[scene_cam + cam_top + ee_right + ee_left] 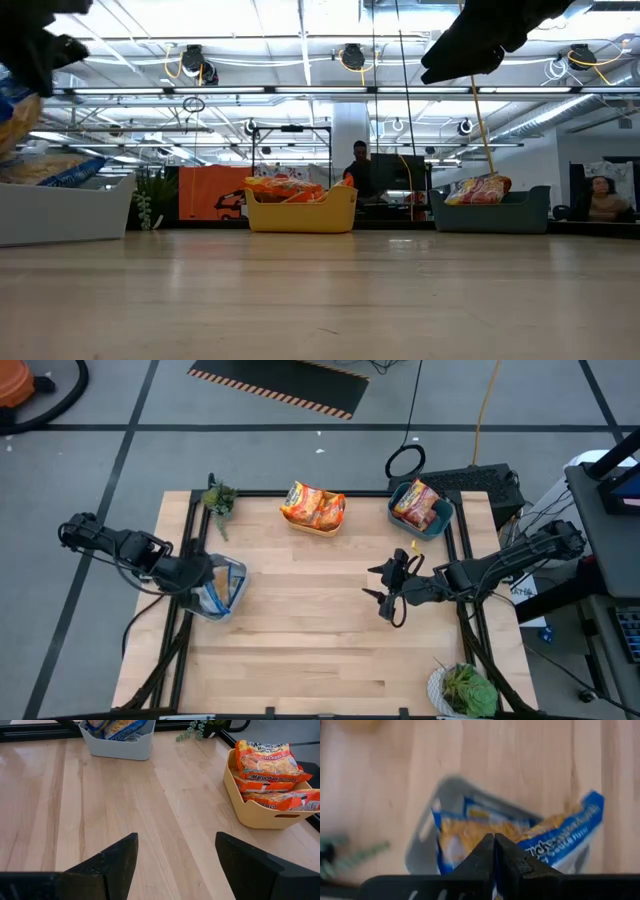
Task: Sort Maruchan noodles
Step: Put the blue bag into the gray bin
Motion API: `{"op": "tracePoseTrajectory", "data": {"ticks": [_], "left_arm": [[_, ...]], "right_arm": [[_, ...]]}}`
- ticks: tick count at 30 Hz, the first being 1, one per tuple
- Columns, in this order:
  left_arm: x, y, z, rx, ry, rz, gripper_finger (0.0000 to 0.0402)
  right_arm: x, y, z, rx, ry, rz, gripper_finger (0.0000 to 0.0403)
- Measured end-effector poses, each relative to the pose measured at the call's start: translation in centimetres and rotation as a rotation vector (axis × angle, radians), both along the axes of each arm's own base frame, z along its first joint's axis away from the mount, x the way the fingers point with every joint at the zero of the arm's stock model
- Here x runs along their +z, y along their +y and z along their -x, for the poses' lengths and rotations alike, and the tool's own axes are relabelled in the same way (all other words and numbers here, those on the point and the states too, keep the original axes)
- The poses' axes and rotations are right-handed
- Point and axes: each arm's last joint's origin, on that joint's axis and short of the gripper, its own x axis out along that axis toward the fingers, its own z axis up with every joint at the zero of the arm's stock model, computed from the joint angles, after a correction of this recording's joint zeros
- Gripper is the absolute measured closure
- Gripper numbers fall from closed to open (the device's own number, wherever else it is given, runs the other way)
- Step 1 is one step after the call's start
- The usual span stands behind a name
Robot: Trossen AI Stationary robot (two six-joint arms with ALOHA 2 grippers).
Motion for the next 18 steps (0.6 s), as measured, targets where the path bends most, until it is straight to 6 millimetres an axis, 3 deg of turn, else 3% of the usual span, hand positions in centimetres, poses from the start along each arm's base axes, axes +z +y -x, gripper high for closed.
{"op": "tracePoseTrajectory", "data": {"ticks": [5, 14, 18], "left_arm": [[-0.34, 0.19, 0.81, 0.079, 0.095, 0.049, 0.0382], [-0.10, 0.14, 0.12, 0.107, 0.005, 0.009, 0.0378], [0.03, 0.08, -0.15, 0.150, -0.034, 0.027, 0.0353]], "right_arm": [[0.00, 0.00, 0.00, 0.000, 0.000, 0.001, 0.0145], [0.27, 0.06, -0.18, 0.005, -0.031, -0.003, 0.0145], [0.27, 0.06, -0.18, 0.016, -0.025, 0.015, 0.0145]]}}
